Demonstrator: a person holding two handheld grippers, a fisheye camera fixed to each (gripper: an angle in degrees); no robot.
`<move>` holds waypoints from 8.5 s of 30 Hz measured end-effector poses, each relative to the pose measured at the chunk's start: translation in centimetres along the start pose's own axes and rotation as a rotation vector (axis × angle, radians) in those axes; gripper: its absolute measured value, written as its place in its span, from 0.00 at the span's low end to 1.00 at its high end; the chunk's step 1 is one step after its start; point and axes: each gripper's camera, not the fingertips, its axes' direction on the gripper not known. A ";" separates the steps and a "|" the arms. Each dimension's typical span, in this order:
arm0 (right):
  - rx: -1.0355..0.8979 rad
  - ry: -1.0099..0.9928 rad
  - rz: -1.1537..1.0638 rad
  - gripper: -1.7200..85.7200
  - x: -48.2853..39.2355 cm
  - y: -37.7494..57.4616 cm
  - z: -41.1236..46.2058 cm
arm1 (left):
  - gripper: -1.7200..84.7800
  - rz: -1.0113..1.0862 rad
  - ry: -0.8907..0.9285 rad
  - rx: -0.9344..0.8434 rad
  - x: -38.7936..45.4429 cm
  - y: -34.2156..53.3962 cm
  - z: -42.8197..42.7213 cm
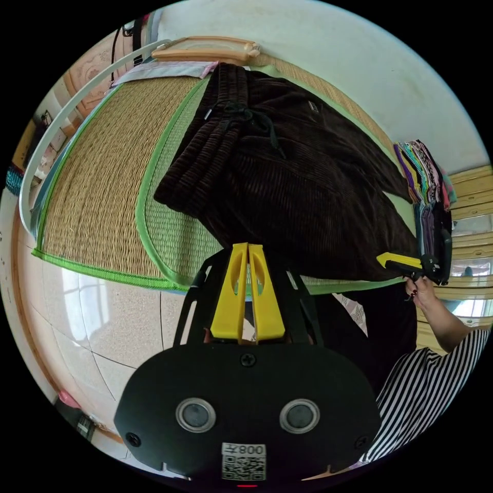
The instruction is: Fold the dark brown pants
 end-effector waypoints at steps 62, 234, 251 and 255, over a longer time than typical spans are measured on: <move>0.591 0.188 0.692 0.05 46.1 31.4 37.4 | 0.09 0.620 0.378 0.056 68.6 -38.4 -10.0; -0.024 0.256 -0.115 0.05 28.5 -16.9 -26.0 | 0.04 0.465 -0.242 -0.089 16.8 -33.1 -30.1; 0.157 0.292 -0.198 0.04 14.2 4.6 -41.2 | 0.04 0.574 -0.264 0.040 18.8 -17.3 -38.9; 0.136 0.256 -0.217 0.04 10.6 9.2 -40.8 | 0.04 0.582 -0.277 0.008 17.9 -12.7 -37.9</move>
